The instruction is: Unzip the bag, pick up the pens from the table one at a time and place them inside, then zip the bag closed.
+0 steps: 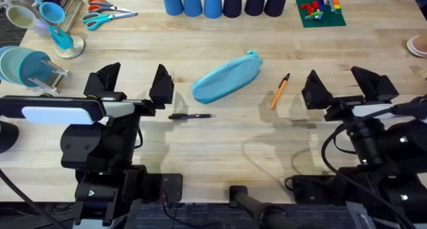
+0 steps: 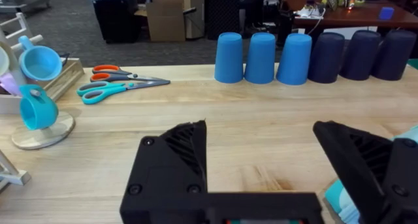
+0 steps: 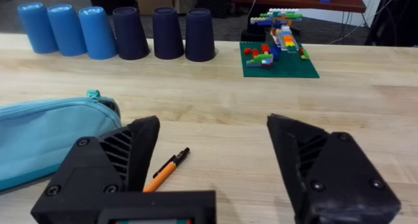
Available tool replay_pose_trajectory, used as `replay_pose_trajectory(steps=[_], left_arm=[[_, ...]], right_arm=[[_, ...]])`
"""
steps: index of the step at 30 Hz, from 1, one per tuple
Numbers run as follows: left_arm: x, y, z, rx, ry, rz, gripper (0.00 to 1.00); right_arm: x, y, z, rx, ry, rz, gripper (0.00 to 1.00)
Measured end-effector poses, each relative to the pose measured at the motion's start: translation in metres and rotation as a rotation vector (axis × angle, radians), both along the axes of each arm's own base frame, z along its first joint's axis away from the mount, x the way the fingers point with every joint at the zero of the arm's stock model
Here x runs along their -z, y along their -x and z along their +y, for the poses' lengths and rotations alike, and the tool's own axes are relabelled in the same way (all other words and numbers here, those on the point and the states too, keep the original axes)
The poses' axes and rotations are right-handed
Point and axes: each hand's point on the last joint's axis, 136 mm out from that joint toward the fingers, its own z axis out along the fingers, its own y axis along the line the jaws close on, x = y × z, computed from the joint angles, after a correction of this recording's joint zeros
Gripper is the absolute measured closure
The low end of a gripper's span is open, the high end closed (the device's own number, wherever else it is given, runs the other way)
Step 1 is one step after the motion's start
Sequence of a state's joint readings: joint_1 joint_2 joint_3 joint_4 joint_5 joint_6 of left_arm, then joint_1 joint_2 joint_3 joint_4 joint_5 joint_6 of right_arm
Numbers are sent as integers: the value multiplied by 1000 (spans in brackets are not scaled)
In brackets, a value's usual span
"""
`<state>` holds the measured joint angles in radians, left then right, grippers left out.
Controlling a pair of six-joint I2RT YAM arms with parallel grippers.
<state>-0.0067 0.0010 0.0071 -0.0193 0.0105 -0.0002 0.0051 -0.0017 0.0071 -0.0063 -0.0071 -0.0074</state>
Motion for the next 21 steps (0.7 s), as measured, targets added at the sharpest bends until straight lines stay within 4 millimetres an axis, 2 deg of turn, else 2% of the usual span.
replay_pose_trajectory(steps=[21], left_arm=[[2, 0, 0, 1, -39, 10, 7]], right_arm=[[1, 0, -1, 4, -6, 7, 5]])
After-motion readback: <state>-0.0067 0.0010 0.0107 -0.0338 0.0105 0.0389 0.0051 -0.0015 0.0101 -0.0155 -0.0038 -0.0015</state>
